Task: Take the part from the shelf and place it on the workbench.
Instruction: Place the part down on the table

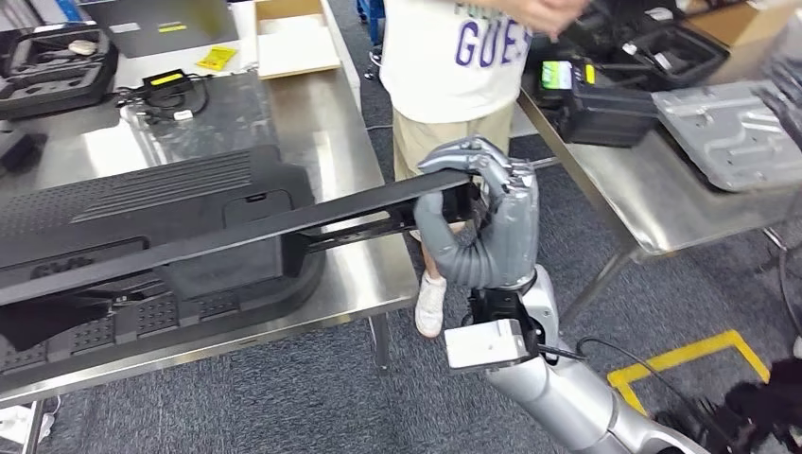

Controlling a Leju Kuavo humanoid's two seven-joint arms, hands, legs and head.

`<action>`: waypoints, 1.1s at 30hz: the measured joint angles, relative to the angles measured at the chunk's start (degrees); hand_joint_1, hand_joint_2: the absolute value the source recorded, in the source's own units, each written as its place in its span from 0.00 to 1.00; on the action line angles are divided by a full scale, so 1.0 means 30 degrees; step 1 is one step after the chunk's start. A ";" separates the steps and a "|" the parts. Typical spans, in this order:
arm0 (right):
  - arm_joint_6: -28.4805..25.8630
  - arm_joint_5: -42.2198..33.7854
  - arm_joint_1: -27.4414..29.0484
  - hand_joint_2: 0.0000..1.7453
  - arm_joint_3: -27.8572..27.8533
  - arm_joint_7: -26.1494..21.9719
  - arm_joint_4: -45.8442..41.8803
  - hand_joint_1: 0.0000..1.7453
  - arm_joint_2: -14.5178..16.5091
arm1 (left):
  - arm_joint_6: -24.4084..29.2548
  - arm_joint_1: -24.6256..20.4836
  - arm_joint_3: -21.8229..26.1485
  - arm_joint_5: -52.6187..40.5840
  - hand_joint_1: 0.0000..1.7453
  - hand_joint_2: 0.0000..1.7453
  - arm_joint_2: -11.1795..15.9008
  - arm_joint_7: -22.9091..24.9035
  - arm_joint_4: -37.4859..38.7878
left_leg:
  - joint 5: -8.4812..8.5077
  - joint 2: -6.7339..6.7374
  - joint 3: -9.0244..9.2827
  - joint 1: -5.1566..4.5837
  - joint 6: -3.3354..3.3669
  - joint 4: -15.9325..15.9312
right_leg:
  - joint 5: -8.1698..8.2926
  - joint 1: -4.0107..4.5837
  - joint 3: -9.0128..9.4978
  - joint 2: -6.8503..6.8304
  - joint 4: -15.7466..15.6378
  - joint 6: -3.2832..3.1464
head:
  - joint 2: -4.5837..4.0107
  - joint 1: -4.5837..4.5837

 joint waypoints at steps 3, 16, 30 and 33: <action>0.0484 -0.0369 -0.0783 1.00 0.0430 -0.0017 0.0522 1.00 0.0369 | -0.0005 -0.0130 -0.0009 -0.0002 1.00 1.00 -0.0033 0.0033 -0.0015 | -0.0034 -0.0386 0.0075 -0.0011 0.0263 -0.0049 | -0.1521 0.0041 -0.1979 0.1250 0.3645 -0.0077 | 0.0000 0.0226; 0.2140 -0.2067 -0.4225 1.00 0.2724 0.0574 0.4233 1.00 0.3062 | -0.0073 -0.0353 -0.0009 -0.0004 1.00 1.00 -0.0189 0.0107 -0.0093 | -0.0310 -0.1250 0.0343 -0.0093 -0.0002 -0.0048 | 0.1700 0.0599 -0.1362 0.1768 -0.0442 -0.0805 | 0.0000 0.0289; 0.6226 -0.7414 -0.8899 1.00 0.4522 0.2399 1.0602 1.00 0.6939 | -0.0331 -0.0727 -0.0009 -0.0488 1.00 1.00 -0.0200 0.1023 -0.0095 | -0.0258 -0.1244 0.0468 -0.0090 -0.0205 -0.0262 | 0.1653 0.0599 -0.1329 0.1782 -0.0427 -0.0964 | 0.0000 0.0227; 0.6192 -0.8670 -1.0613 1.00 0.5214 0.3238 1.2988 1.00 0.7974 | -0.0328 -0.0940 -0.0009 -0.0652 1.00 1.00 -0.0251 0.1416 -0.0095 | -0.0253 -0.1261 0.0468 -0.0079 -0.0211 -0.0261 | 0.1652 0.0596 -0.1324 0.1776 -0.0429 -0.0972 | 0.0000 0.0191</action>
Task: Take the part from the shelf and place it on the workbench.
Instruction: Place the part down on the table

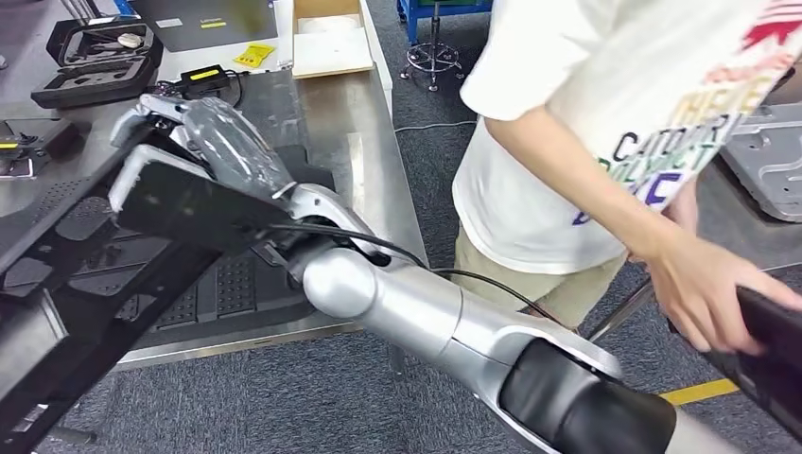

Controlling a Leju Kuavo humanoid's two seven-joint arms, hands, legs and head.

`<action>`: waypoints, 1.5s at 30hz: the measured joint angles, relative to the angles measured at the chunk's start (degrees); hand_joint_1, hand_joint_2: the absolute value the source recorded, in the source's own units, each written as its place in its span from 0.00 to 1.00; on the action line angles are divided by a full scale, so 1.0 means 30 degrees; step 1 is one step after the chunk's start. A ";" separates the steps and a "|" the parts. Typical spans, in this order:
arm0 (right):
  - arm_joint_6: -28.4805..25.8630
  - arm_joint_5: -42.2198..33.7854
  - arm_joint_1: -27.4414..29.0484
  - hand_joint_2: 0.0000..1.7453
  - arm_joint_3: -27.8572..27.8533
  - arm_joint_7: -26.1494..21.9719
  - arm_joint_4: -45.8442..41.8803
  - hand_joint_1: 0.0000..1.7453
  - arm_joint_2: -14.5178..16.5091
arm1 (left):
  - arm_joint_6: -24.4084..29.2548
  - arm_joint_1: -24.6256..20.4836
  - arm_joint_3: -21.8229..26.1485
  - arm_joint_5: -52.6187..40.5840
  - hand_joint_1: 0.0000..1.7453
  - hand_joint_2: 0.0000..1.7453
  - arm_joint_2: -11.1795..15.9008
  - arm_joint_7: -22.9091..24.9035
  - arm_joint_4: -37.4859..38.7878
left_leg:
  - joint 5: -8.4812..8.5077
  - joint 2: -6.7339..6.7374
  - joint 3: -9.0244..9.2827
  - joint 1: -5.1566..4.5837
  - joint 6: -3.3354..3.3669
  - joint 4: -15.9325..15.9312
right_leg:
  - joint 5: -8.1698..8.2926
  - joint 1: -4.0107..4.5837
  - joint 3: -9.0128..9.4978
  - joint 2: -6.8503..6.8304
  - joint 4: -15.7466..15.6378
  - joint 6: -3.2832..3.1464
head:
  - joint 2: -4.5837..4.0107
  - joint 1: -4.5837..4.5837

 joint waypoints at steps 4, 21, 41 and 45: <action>-0.0796 -0.1472 -0.1876 1.00 0.0895 0.1016 0.2629 1.00 0.0738 | -0.0013 -0.0131 0.0000 -0.0312 1.00 1.00 -0.0078 0.0454 0.0000 | 0.0001 -0.0008 0.0000 0.0017 0.0001 0.0001 | 0.0001 -0.0007 0.0010 -0.0002 -0.0015 0.0001 | 0.0000 -0.0002; -0.3787 -0.2504 -0.4813 1.00 0.1947 0.4858 0.8402 1.00 0.0945 | -0.0040 -0.0602 0.0000 -0.1716 1.00 1.00 -0.0128 0.1892 -0.0007 | -0.0007 -0.0003 0.0008 -0.0010 0.0023 0.0012 | 0.0020 -0.0031 0.0060 0.0017 -0.0136 0.0031 | 0.0002 0.0004; -0.7300 -0.4531 -0.7043 1.00 0.1281 0.6062 0.9371 1.00 -0.1179 | -0.0357 -0.0776 0.0005 -0.3211 1.00 1.00 -0.0142 0.2465 -0.0029 | -0.0008 0.0017 0.0025 -0.0008 0.0027 0.0019 | 0.0042 -0.0054 0.0059 0.0044 -0.0143 0.0050 | 0.0000 0.0000; -0.7300 -0.3929 -0.7176 1.00 0.0909 0.5765 0.9080 1.00 -0.1357 | -0.0399 -0.0776 0.0002 -0.3478 1.00 1.00 -0.0142 0.2372 -0.0029 | -0.0009 0.0017 0.0025 -0.0009 0.0027 0.0019 | 0.0042 -0.0054 0.0059 0.0044 -0.0143 0.0049 | 0.0000 0.0002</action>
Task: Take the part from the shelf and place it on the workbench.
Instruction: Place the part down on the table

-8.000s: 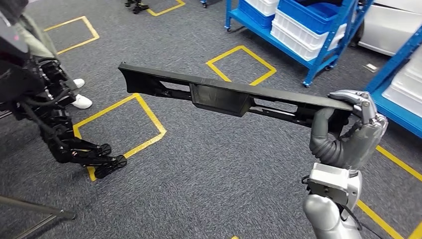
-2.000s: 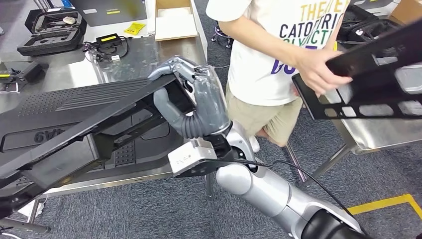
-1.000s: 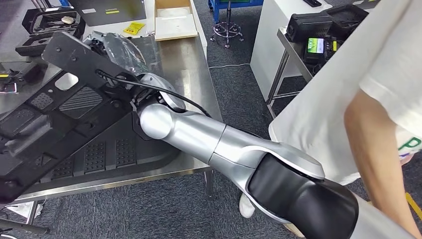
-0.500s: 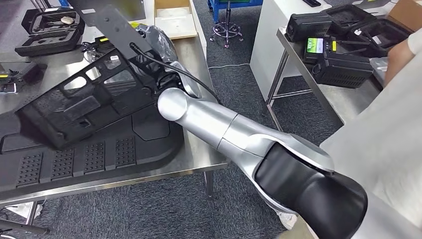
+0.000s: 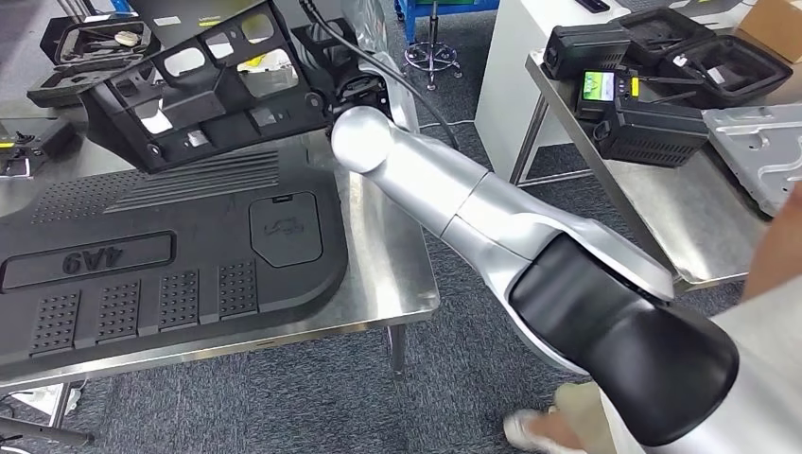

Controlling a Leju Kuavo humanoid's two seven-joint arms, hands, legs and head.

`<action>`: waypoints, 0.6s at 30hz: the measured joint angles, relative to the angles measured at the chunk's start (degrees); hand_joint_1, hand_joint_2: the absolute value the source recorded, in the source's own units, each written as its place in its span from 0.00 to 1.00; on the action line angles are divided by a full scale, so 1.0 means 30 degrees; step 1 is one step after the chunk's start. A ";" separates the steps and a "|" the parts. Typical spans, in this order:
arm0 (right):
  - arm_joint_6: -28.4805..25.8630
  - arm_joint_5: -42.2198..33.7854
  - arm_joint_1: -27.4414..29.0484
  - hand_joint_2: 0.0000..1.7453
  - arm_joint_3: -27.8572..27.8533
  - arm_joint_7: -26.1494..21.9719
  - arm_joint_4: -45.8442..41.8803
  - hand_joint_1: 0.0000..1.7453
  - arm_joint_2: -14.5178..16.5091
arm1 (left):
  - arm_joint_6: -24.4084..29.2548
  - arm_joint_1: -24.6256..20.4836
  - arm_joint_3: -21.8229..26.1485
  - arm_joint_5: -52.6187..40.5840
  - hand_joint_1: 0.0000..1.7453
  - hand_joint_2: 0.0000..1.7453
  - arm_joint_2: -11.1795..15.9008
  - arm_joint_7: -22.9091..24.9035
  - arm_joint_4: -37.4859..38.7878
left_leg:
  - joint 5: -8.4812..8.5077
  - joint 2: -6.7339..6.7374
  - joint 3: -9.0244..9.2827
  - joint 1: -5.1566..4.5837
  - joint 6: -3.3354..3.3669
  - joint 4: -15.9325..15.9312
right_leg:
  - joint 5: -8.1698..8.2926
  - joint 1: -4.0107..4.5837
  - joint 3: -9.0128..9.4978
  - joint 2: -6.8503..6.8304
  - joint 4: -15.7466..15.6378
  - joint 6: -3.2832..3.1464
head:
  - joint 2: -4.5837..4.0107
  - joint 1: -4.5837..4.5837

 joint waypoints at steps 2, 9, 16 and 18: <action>0.0000 -0.0020 -0.0005 1.00 -0.0166 -0.0206 -0.0240 1.00 -0.0060 | -0.0002 0.0001 0.0000 -0.0148 1.00 1.00 -0.0004 -0.0071 0.0000 | 0.0000 0.0000 -0.0001 0.0000 0.0000 0.0000 | 0.0000 0.0000 0.0001 0.0000 0.0000 0.0000 | 0.0000 0.0000; 0.0000 -0.0536 -0.0023 1.00 -0.0333 -0.0468 -0.1000 1.00 -0.0144 | -0.0002 -0.0005 0.0000 -0.0497 1.00 1.00 -0.0015 -0.0111 0.0000 | 0.0000 0.0002 0.0003 0.0002 0.0000 -0.0001 | 0.0000 0.0001 0.0004 0.0000 0.0000 0.0000 | 0.0000 0.0000; 0.0000 -0.0548 -0.0027 1.00 -0.0351 -0.0474 -0.1375 1.00 -0.0208 | -0.0002 -0.0006 0.0000 -0.0499 1.00 1.00 -0.0015 -0.0111 0.0000 | 0.0000 0.0002 0.0005 0.0000 0.0001 -0.0001 | 0.0000 0.0000 0.0008 0.0001 0.0000 0.0000 | 0.0000 0.0000; 0.0000 -0.0581 -0.0028 1.00 -0.0353 -0.0479 -0.1421 1.00 -0.0217 | 0.0007 -0.0007 0.0000 -0.0510 1.00 1.00 -0.0015 -0.0113 0.0000 | 0.0000 0.0002 0.0005 -0.0001 0.0001 -0.0001 | 0.0000 -0.0001 0.0008 0.0001 0.0000 0.0000 | 0.0000 -0.0002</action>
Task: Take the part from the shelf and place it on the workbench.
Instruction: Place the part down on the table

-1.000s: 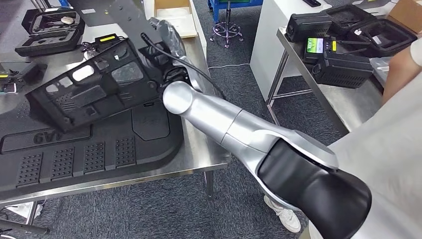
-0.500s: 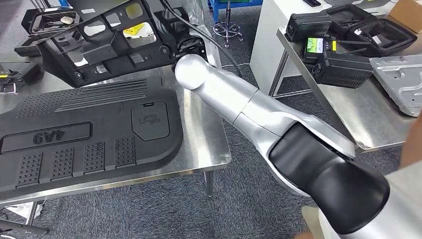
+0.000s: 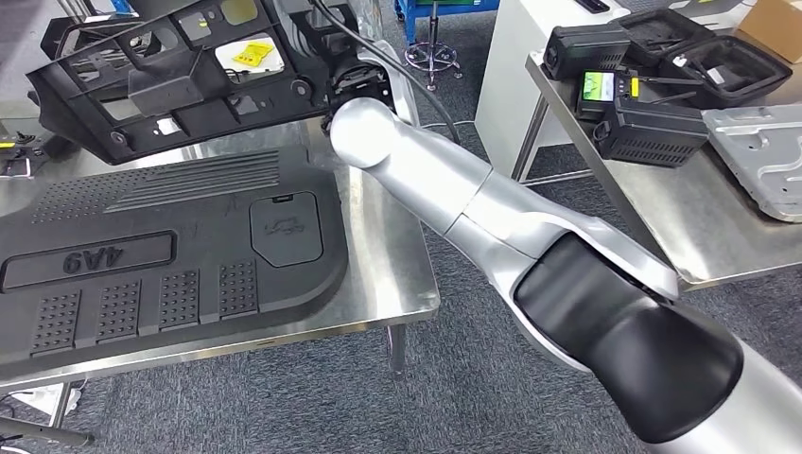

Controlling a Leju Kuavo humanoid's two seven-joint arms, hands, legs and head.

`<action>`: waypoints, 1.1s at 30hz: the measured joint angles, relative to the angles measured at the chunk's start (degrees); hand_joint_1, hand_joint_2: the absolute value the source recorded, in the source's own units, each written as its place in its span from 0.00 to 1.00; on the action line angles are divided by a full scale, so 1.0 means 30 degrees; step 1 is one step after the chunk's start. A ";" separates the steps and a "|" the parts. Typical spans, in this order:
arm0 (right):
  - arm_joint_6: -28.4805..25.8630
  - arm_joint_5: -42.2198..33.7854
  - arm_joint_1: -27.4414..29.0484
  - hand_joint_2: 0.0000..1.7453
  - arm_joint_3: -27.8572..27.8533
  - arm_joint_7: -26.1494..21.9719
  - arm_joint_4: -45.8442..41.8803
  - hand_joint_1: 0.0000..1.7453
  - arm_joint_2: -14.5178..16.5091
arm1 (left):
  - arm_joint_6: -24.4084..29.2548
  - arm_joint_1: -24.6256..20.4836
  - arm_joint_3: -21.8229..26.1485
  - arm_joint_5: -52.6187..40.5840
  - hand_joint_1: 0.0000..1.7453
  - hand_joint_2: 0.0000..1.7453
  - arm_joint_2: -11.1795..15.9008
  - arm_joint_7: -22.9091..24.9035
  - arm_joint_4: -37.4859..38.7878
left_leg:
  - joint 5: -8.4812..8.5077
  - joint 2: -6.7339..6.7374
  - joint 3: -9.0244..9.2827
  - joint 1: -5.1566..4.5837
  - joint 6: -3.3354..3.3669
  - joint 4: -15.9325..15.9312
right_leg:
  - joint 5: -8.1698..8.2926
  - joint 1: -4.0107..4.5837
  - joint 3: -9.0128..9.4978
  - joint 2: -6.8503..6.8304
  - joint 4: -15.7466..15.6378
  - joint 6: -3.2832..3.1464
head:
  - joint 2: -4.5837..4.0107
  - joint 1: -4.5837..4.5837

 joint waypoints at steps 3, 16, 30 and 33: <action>0.0005 -0.0479 -0.0032 1.00 0.0018 -0.0164 -0.0097 1.00 -0.0013 | 0.0286 -0.0005 0.0002 -0.0266 1.00 1.00 -0.0027 -0.0060 -0.0016 | 0.0000 0.0000 -0.0002 0.0001 0.0000 0.0000 | 0.0000 0.0000 -0.0001 0.0000 0.0000 0.0000 | 0.0000 0.0002; 0.0357 -0.4085 -0.0899 0.00 0.1187 -0.1229 -0.0960 0.00 -0.0036 | 0.0995 -0.0218 0.0016 -0.1022 0.00 0.00 -0.0219 0.0255 -0.0219 | -0.0003 0.0001 -0.0012 0.0007 0.0000 -0.0004 | -0.0001 0.0003 -0.0002 -0.0002 0.0000 -0.0001 | 0.0000 0.0000; 0.0474 -0.4239 -0.1114 0.00 0.2328 -0.1107 -0.1206 0.00 -0.0322 | 0.0663 -0.0163 0.0180 -0.1118 0.00 0.00 -0.0219 0.0382 -0.0211 | -0.0003 0.0001 -0.0009 -0.0004 0.0003 -0.0004 | 0.0001 -0.0003 0.0005 -0.0003 -0.0003 0.0003 | 0.0000 0.0002; 0.0474 -0.4177 -0.1118 0.00 0.2543 -0.1069 -0.1235 0.00 -0.0379 | 0.0667 -0.0150 0.0242 -0.1162 0.00 0.00 -0.0219 0.0402 -0.0211 | -0.0004 0.0001 -0.0010 -0.0004 0.0003 -0.0005 | 0.0000 -0.0005 0.0006 -0.0011 -0.0006 0.0003 | 0.0000 0.0002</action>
